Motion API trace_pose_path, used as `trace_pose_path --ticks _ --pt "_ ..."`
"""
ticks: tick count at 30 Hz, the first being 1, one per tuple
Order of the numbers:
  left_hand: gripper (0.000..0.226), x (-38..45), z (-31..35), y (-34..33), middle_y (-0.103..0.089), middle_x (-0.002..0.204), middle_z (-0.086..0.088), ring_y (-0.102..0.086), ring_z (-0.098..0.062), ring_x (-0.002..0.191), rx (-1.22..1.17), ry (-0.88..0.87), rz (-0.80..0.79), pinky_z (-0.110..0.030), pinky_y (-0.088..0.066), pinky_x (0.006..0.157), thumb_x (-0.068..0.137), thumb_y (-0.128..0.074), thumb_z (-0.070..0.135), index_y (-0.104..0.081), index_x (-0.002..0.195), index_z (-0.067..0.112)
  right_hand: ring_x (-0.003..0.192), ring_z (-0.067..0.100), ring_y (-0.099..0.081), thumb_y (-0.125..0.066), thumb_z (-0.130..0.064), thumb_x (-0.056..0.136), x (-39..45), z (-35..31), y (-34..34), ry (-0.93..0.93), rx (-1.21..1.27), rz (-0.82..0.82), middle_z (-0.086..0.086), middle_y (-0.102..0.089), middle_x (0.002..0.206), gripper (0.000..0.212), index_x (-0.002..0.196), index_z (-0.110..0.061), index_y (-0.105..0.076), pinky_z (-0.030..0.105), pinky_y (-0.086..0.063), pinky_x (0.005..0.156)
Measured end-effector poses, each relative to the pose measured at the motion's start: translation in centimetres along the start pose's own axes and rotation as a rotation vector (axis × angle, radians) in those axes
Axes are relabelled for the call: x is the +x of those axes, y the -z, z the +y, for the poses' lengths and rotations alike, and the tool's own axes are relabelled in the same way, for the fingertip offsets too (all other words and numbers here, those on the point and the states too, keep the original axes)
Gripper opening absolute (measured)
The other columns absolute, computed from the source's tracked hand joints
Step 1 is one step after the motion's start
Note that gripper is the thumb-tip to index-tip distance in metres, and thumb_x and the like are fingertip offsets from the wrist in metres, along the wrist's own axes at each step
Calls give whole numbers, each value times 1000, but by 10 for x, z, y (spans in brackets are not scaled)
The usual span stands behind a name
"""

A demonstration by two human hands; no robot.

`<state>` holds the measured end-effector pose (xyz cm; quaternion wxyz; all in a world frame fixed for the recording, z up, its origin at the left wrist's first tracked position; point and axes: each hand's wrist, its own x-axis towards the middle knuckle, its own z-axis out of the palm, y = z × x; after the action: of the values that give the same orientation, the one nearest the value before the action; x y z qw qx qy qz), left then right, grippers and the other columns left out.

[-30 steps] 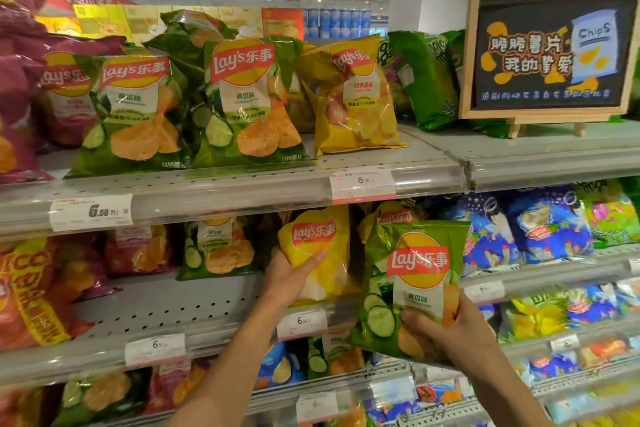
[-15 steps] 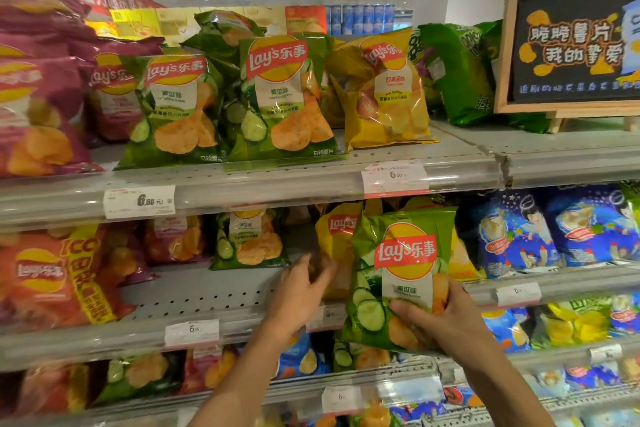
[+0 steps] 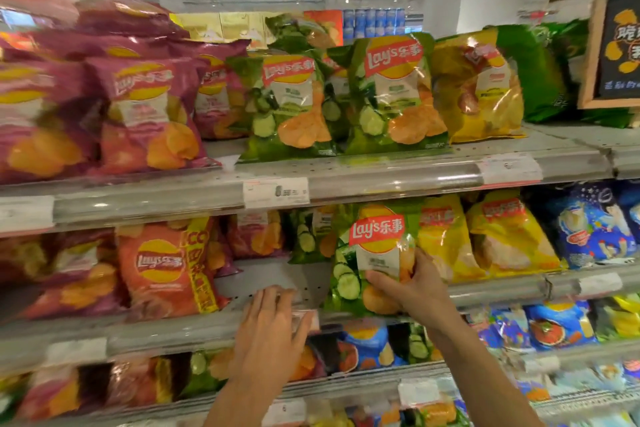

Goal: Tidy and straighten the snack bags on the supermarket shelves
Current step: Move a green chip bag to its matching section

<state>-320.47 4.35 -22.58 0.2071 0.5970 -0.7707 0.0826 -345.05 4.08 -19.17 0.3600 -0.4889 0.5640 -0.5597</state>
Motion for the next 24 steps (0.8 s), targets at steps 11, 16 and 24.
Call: trace_pose_path --ticks 11,16,24 --pt "57 -9 -28 -3 -49 137 1 -45 -19 128 125 -85 -155 -35 -30 114 100 -27 56 -39 144 22 86 1 -74 -91 -20 72 35 -8 -50 -39 58 -40 -12 -78 96 52 117 -25 -64 15 -56 62" --pt "53 -5 -24 -3 -52 133 0 -46 -19 124 132 -63 -186 -37 -32 112 100 -27 55 -42 139 22 86 -1 -73 -90 -19 73 53 -11 -42 -29 35 -120 -20 -77 94 50 115 -28 -64 12 -54 62" --pt "46 -5 -24 -4 -51 130 5 -45 -16 123 66 -26 -146 -32 -32 112 99 -29 55 -43 133 27 94 7 -74 -92 -33 64 64 6 -39 -141 -74 -315 -10 -78 102 60 117 -25 -67 21 -59 74"
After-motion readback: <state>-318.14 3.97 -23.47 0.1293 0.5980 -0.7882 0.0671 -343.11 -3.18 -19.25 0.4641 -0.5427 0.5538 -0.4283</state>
